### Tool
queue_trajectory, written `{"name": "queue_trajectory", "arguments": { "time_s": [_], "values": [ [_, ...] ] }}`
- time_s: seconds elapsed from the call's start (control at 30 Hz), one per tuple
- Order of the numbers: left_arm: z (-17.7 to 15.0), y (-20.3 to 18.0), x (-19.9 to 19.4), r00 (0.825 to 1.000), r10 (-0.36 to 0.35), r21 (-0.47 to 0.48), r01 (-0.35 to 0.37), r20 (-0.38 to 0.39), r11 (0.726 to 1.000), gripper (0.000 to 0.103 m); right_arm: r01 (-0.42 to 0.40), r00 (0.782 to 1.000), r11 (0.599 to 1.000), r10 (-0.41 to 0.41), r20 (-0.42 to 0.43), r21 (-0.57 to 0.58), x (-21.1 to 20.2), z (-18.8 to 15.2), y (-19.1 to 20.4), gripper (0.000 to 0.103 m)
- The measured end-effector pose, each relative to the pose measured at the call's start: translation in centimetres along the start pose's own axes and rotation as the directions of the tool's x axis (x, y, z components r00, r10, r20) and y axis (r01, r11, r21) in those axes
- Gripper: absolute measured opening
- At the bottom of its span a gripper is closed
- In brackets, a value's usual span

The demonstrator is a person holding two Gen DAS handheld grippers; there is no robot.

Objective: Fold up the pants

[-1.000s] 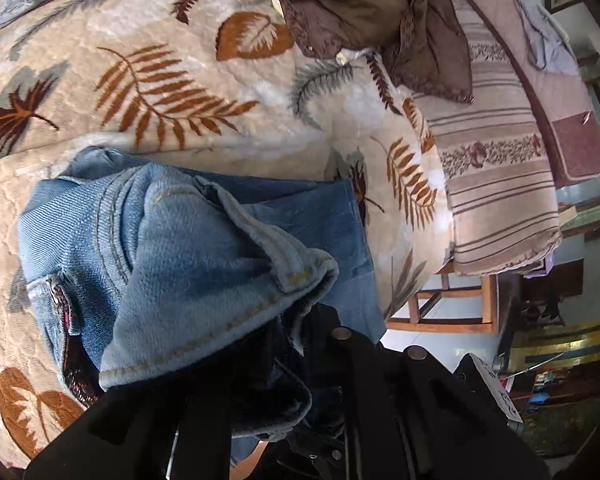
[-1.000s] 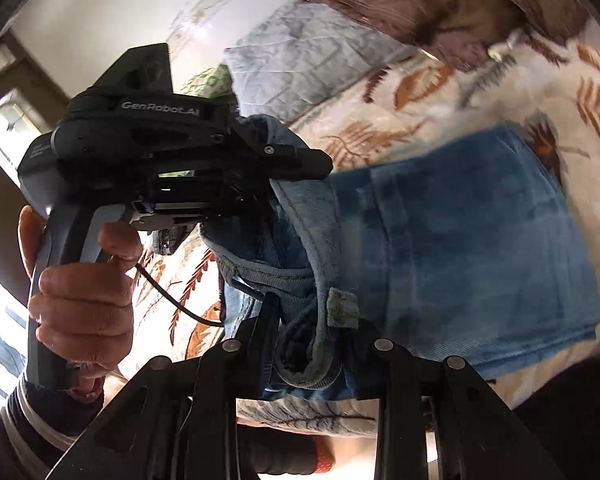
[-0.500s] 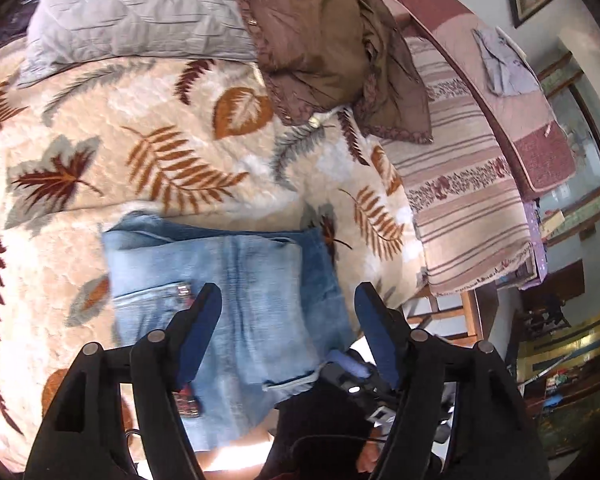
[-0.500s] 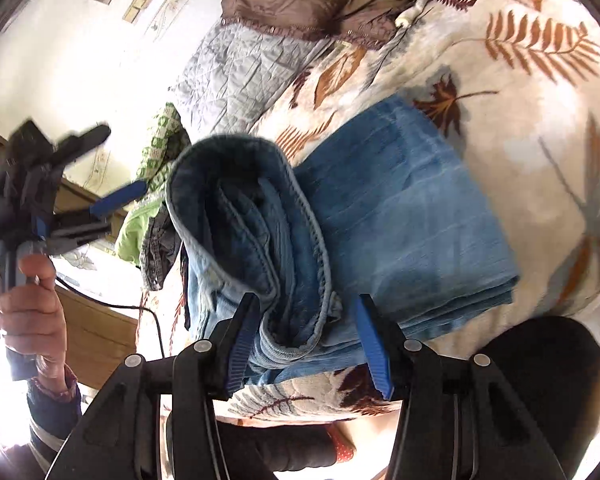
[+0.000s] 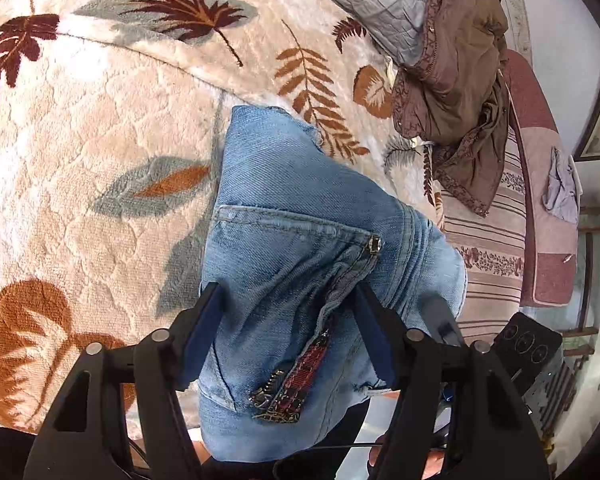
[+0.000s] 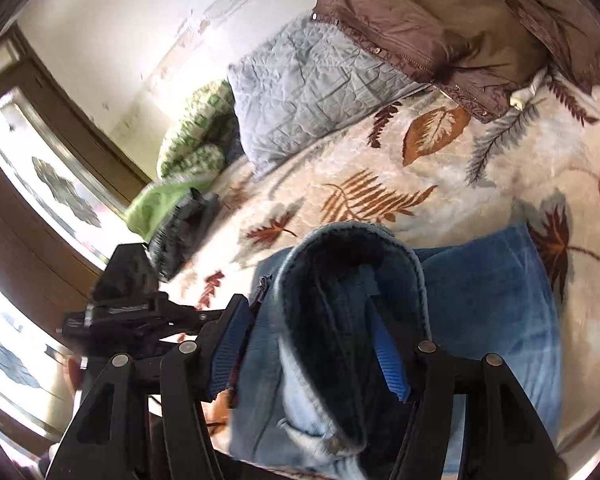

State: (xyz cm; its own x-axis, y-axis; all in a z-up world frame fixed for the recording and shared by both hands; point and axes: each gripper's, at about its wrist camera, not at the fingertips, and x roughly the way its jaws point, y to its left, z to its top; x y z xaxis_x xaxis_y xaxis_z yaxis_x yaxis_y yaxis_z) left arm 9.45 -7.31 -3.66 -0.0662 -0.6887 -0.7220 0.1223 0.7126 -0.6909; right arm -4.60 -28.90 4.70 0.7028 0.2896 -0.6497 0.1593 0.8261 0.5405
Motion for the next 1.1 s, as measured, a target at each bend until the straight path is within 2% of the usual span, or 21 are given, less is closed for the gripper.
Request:
{"name": "queue_trajectory", "arguments": {
  "time_s": [0.03,0.1,0.17,0.2,0.23,0.3,0.37,0.43,0.47,0.5,0.57,0.63,0.67,0.7,0.77,0.83,0.87,0.97,1.0,1.07,1.1],
  "values": [
    [-0.1,-0.4,-0.4,1.0,-0.001,0.004,0.001,0.015,1.0,0.055,-0.027,0.999,1.0,0.027,-0.033,-0.01,0.9,0.6,0.0,0.004],
    [-0.5,-1.3,-1.3,0.999,0.002,0.045,-0.004,0.049,0.999,0.05,-0.106,0.994,0.994,0.106,-0.003,0.019,-0.2,1.4,-0.1,0.004],
    [-0.9,-1.8,-1.1,0.998,0.015,0.081,-0.02,0.063,0.996,0.047,-0.114,0.991,0.993,0.114,0.063,0.0,-2.1,2.0,-0.6,0.004],
    [-0.9,-1.8,-0.6,0.997,0.029,0.088,-0.035,0.066,0.995,0.047,-0.111,0.992,0.994,0.109,0.061,0.021,-2.2,2.1,-1.5,0.004],
    [-0.9,-1.7,0.2,0.996,0.061,0.091,-0.067,0.067,0.994,0.047,-0.095,0.995,0.994,0.093,0.038,0.053,-1.6,2.0,-2.7,0.004],
    [-0.8,-1.9,1.8,0.989,0.131,0.118,-0.138,0.069,0.983,0.048,-0.005,0.998,0.993,0.013,-0.06,0.118,1.2,0.9,-5.8,0.004],
    [-1.0,-2.5,2.1,0.981,0.172,0.152,-0.185,0.091,0.971,0.048,0.046,0.987,0.983,-0.017,-0.16,0.18,4.2,-1.0,-8.7,0.008],
    [-1.2,-3.2,1.9,0.974,0.201,0.192,-0.217,0.101,0.957,0.048,0.001,0.992,0.971,0.028,-0.119,0.237,4.4,-1.8,-9.9,0.005],
    [-1.4,-3.3,1.6,0.973,0.205,0.201,-0.222,0.102,0.954,0.048,-0.002,0.993,0.97,0.03,-0.114,0.244,4.1,-1.8,-9.8,0.008],
    [-1.5,-3.4,1.2,0.975,0.199,0.203,-0.215,0.097,0.955,0.048,-0.002,0.994,0.97,0.029,-0.108,0.242,3.8,-1.6,-9.6,0.015],
    [-2.0,-3.2,-0.1,0.985,0.155,0.2,-0.168,0.075,0.965,0.048,-0.001,0.994,0.973,0.026,-0.108,0.232,2.8,-1.5,-9.0,0.015],
    [-2.9,-2.9,-1.3,0.993,0.1,0.21,-0.11,0.055,0.972,0.052,-0.044,0.993,0.97,0.07,-0.098,0.239,1.1,-1.6,-8.5,0.017],
    [-3.5,-2.7,-1.7,0.995,0.088,0.215,-0.097,0.051,0.972,0.059,-0.064,0.992,0.969,0.088,-0.092,0.239,0.2,-1.7,-8.3,0.021],
    [-4.1,-2.6,-1.9,0.995,0.087,0.22,-0.097,0.052,0.971,0.066,-0.08,0.991,0.968,0.103,-0.087,0.237,-0.8,-1.9,-8.0,0.03],
    [-5.1,-2.3,-1.5,0.994,0.1,0.221,-0.107,0.04,0.969,0.07,-0.115,0.988,0.966,0.136,-0.075,0.233,-2.3,-2.6,-7.4,0.043],
    [-6.2,-2.0,-0.2,0.991,0.132,0.23,-0.133,0.018,0.964,0.069,-0.128,0.986,0.971,0.147,-0.083,0.204,-2.9,-3.5,-6.3,0.049],
    [-6.6,-2.0,0.5,0.984,0.178,0.237,-0.179,0.029,0.955,0.069,-0.109,0.987,0.978,0.127,-0.094,0.178,-2.8,-3.9,-5.9,0.047],
    [-7.1,-1.6,2.4,0.975,0.223,0.238,-0.22,0.015,0.946,0.068,0.045,0.991,0.995,-0.034,-0.126,0.085,-1.4,-5.3,-5.6,0.018],
    [-7.1,-1.5,2.6,0.976,0.218,0.228,-0.214,0.007,0.95,0.068,0.097,0.985,0.992,-0.085,-0.147,0.075,-0.5,-6.0,-6.1,0.017],
    [-7.1,-2.0,1.8,0.975,0.22,0.241,-0.219,0.022,0.946,0.067,0.099,0.987,0.989,-0.084,-0.136,0.109,-0.4,-6.5,-6.7,0.015],
    [-7.3,-2.4,1.1,0.973,0.225,0.268,-0.228,0.042,0.936,0.067,0.089,0.989,0.989,-0.074,-0.131,0.117,-0.9,-6.3,-6.5,0.019]
  ]
}}
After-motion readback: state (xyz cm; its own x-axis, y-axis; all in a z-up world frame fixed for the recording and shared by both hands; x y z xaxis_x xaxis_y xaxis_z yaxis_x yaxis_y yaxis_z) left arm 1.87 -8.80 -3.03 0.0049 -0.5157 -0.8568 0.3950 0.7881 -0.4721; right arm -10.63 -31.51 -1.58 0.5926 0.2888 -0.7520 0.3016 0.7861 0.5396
